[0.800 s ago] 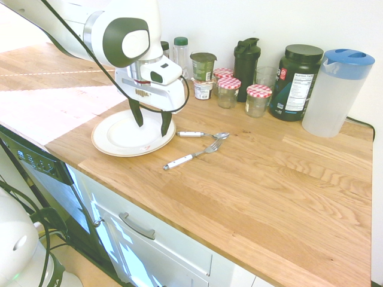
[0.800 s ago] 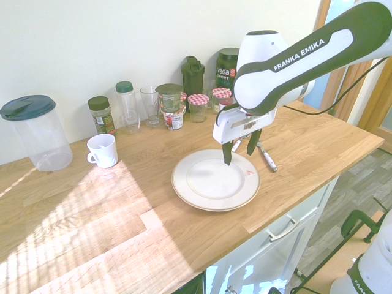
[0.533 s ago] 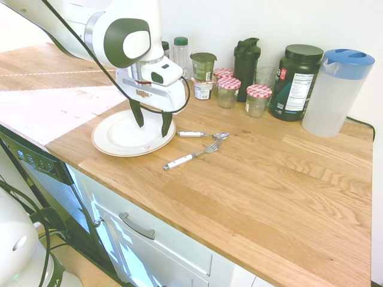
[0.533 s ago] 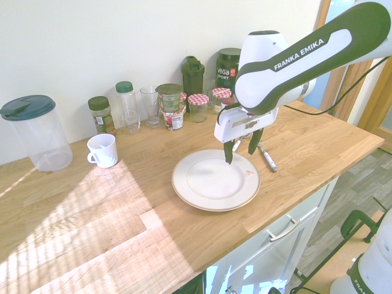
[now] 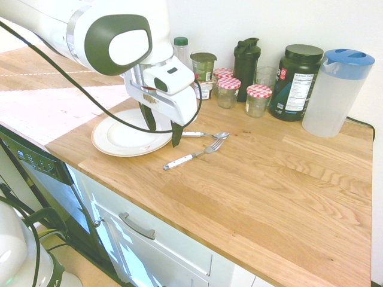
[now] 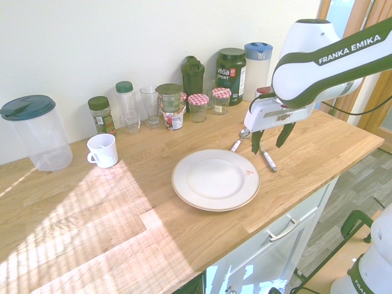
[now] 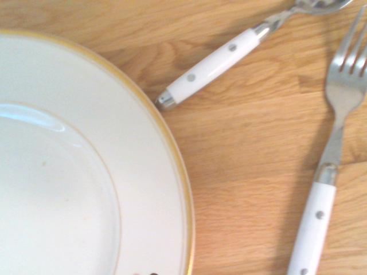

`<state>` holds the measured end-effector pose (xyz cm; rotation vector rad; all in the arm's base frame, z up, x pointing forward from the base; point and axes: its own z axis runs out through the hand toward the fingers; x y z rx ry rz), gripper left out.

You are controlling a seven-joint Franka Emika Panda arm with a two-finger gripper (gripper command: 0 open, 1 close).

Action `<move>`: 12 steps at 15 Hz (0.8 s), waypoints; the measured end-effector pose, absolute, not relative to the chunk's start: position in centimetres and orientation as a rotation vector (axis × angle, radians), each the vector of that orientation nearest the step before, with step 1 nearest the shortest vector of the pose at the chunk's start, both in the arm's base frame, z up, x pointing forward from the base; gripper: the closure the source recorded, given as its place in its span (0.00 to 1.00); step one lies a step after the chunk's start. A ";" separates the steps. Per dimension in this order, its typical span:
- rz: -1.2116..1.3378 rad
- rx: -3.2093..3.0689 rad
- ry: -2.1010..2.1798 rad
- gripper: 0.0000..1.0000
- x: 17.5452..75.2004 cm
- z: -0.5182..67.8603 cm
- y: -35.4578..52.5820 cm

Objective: Put the fork into the plate

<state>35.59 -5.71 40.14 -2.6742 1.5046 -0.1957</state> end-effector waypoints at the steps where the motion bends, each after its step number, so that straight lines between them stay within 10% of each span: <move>1: -0.171 -2.661 1.535 0.00 35.4 39.9 -6.5; 12: -0.022 -2.656 1.517 0.00 35.8 35.5 -8.9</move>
